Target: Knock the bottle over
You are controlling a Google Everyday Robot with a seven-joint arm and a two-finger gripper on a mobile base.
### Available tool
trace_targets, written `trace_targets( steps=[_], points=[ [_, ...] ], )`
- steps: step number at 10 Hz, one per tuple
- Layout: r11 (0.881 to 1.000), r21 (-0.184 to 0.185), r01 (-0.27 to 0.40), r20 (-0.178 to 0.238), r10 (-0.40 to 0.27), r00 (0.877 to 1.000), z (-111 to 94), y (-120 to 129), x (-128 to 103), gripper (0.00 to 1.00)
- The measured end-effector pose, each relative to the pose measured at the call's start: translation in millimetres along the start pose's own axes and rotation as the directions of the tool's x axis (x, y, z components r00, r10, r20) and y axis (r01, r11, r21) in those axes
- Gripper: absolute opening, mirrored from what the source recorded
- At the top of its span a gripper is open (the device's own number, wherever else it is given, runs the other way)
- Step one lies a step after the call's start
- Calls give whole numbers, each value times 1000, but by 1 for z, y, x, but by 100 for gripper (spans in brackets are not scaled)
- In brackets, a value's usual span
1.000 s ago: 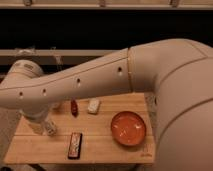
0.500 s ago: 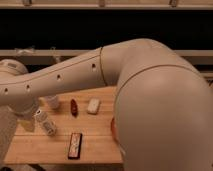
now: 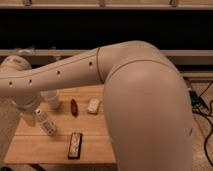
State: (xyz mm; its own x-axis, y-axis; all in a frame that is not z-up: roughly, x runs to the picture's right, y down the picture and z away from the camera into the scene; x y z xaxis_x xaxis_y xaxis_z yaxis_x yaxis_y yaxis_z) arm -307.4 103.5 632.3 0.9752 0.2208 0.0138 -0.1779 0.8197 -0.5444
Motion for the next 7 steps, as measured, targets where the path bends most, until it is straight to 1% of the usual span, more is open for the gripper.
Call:
trace_targets(
  steps=[5, 6, 7],
  points=[
    [1000, 1, 21, 23, -21, 1000, 4, 1, -19, 72],
    [1000, -2, 23, 29, -23, 999, 5, 0, -21, 72],
    [1000, -18, 21, 43, -20, 999, 5, -3, -22, 72]
  ],
)
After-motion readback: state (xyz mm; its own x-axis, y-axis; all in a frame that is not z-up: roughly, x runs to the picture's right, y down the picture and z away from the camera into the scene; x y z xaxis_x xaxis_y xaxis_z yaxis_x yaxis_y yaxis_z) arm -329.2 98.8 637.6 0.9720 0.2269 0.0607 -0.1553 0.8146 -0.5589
